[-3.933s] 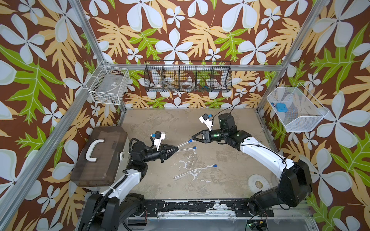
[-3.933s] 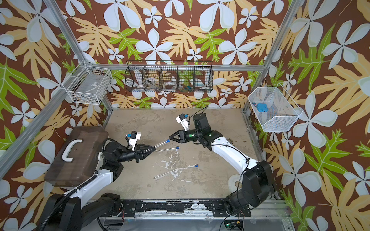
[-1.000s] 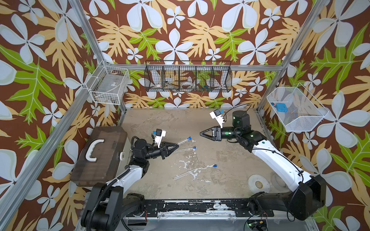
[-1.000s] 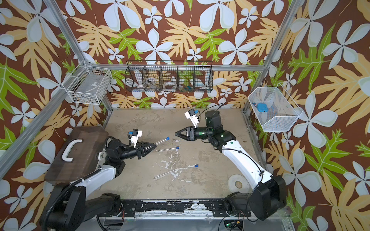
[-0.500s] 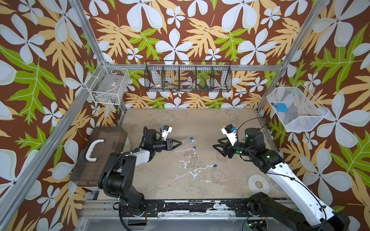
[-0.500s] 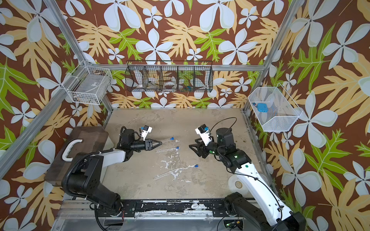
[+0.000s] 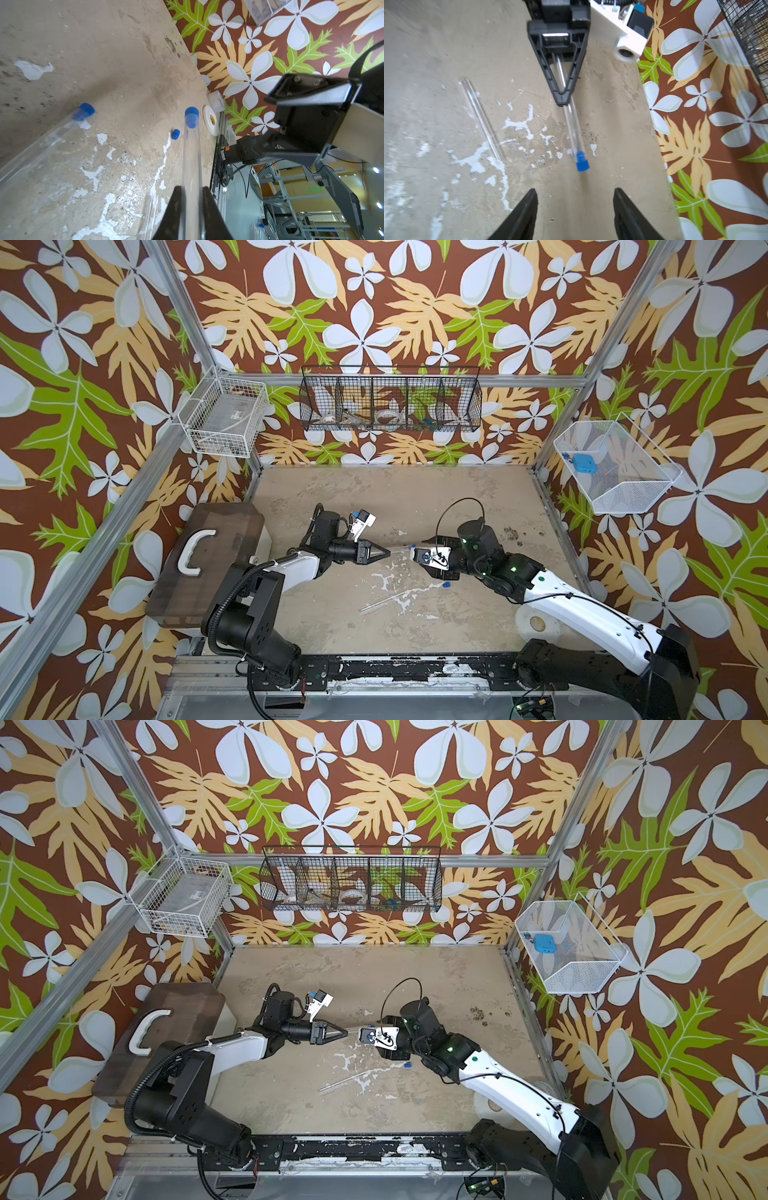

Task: Insert stoppers into test tubes
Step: Place the test tube at the center of the board.

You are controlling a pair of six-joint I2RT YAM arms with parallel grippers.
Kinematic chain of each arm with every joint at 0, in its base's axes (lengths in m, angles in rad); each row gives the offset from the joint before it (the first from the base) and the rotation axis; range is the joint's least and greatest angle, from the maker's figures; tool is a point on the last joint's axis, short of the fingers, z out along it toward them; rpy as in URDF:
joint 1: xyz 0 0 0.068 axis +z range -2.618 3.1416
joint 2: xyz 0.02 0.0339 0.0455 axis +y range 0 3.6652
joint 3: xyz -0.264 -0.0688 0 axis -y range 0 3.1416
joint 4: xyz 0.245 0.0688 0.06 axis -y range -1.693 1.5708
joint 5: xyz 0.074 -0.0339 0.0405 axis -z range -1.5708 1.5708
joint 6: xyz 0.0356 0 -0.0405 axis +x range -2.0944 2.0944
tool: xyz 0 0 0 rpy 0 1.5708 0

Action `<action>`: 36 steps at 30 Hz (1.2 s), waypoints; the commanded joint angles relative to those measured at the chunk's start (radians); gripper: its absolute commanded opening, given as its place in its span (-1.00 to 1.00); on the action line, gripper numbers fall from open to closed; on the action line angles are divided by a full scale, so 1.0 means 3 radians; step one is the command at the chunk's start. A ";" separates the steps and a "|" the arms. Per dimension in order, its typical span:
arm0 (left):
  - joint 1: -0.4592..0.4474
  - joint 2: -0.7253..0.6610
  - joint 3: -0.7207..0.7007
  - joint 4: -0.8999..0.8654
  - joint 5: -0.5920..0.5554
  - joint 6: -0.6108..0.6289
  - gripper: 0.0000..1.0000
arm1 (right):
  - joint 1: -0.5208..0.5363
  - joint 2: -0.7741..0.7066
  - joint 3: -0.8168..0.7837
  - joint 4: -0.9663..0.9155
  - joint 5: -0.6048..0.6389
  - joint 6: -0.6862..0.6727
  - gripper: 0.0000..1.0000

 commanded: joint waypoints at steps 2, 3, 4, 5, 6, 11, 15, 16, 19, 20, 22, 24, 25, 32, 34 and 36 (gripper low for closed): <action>-0.0061 -0.0100 -0.0052 -0.0076 0.0114 0.0183 -1.00 | 0.0016 0.0218 0.0130 0.0161 0.0141 -0.0297 0.16; -0.0078 -0.0122 -0.0064 -0.0077 0.0137 0.0206 -1.00 | 0.0025 0.0278 0.0149 0.0158 0.0135 -0.0292 0.15; -0.0101 -0.0150 -0.0079 -0.0073 0.0154 0.0229 -1.00 | 0.0046 0.0342 0.0172 0.0132 0.0130 -0.0309 0.14; -0.0122 -0.0177 -0.0094 -0.0072 0.0154 0.0244 -1.00 | 0.0069 0.0407 0.0197 0.0092 0.0130 -0.0329 0.13; -0.0134 -0.0194 -0.0101 -0.0072 0.0150 0.0257 -1.00 | 0.0083 0.0459 0.0218 0.0058 0.0134 -0.0334 0.11; -0.0148 -0.0231 -0.0107 -0.0072 0.0131 0.0258 -1.00 | 0.0123 0.0668 0.0283 -0.0049 0.0082 -0.0334 0.03; -0.0151 -0.0249 -0.0111 -0.0072 0.0143 0.0258 -1.00 | 0.0140 0.0771 0.0340 -0.0112 0.0094 -0.0313 -0.16; -0.0153 -0.0255 -0.0110 -0.0072 0.0144 0.0257 -1.00 | 0.0136 0.0789 0.0353 -0.0124 0.0101 -0.0312 -0.25; -0.0156 -0.0268 -0.0116 -0.0072 0.0144 0.0263 -1.00 | 0.0139 0.0815 0.0371 -0.0141 0.0114 -0.0307 -0.47; -0.0156 -0.0272 -0.0116 -0.0072 0.0139 0.0266 -1.00 | 0.0137 0.0820 0.0376 -0.0145 0.0114 -0.0307 -0.52; -0.0156 -0.0278 -0.0121 -0.0070 0.0134 0.0259 -1.00 | 0.0136 0.0825 0.0376 -0.0150 0.0109 -0.0303 -0.61; -0.0156 -0.0283 -0.0126 -0.0069 0.0129 0.0253 -1.00 | 0.0137 0.0825 0.0376 -0.0152 0.0109 -0.0303 -0.67; -0.0160 -0.0290 -0.0127 -0.0072 0.0125 0.0255 -1.00 | 0.0136 0.0825 0.0376 -0.0157 0.0109 -0.0300 -0.71; -0.0156 -0.0339 -0.0132 -0.0180 -0.0030 0.0302 -0.40 | 0.0137 0.0810 0.0357 -0.0157 0.0134 -0.0327 -0.80; -0.0158 -0.0438 -0.0141 -0.0310 -0.0165 0.0412 -0.13 | 0.0136 0.0815 0.0356 -0.0157 0.0168 -0.0347 -0.80; -0.0151 -0.0604 -0.0182 -0.0451 -0.0392 0.0539 0.20 | 0.0139 0.0834 0.0360 -0.0162 0.0212 -0.0367 -0.79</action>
